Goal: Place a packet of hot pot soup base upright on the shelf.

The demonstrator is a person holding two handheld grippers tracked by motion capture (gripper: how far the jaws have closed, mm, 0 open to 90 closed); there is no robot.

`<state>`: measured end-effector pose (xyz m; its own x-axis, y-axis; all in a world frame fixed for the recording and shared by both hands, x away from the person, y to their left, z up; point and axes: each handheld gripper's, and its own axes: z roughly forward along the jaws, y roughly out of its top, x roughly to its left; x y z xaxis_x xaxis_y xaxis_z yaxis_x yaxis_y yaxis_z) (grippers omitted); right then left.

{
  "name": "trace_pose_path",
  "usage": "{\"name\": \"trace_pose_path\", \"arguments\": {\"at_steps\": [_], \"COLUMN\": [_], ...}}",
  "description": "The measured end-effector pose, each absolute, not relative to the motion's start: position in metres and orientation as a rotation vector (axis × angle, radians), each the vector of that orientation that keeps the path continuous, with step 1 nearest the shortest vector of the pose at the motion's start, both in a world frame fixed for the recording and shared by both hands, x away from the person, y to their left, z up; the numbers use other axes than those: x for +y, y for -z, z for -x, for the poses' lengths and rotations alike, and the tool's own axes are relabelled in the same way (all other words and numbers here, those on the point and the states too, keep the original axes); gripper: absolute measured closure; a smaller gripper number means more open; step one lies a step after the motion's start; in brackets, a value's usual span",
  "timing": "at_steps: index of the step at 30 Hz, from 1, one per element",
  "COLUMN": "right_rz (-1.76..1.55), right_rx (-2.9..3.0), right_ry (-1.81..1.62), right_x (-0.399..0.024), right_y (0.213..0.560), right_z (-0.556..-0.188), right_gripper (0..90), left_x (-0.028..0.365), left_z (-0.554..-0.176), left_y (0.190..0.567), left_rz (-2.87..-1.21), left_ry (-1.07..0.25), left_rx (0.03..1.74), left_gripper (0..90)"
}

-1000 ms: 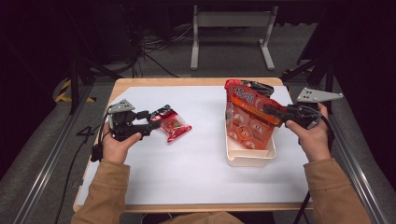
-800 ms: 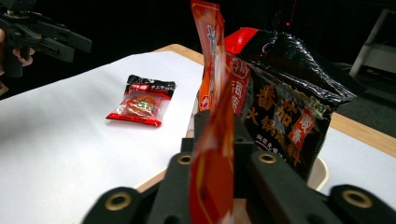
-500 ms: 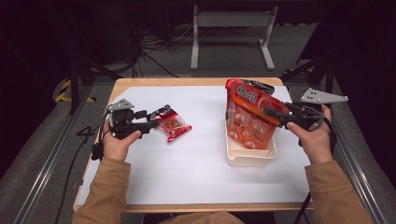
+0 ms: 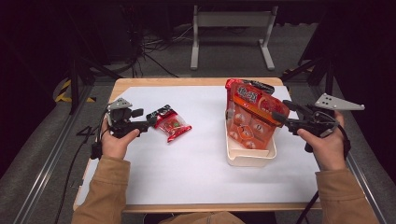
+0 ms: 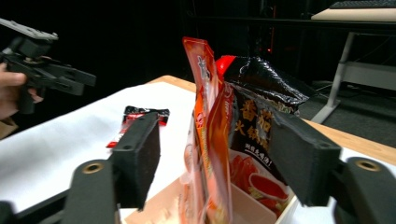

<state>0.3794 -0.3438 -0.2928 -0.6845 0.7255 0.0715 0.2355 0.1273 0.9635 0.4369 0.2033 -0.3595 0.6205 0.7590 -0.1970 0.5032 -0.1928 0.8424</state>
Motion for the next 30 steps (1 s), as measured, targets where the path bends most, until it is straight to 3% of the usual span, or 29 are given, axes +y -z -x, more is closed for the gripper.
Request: {"name": "trace_pose_path", "arguments": {"at_steps": [18,30], "right_rz": [-0.993,-0.994], "right_rx": [2.001,2.035], "right_ry": [-1.46,-1.394], "right_x": [-0.368,-0.375], "right_y": [0.313,0.326], "right_z": [-0.356,-0.363], "right_gripper": [27.9,37.1], "left_x": [0.21,0.207], "left_z": [-0.44,-0.456], "left_y": [0.36,0.371], "left_rz": [-1.845,-1.81], "left_ry": [-0.369,-0.406], "left_rx": [1.024,1.028], "left_gripper": [25.4,25.6]}}
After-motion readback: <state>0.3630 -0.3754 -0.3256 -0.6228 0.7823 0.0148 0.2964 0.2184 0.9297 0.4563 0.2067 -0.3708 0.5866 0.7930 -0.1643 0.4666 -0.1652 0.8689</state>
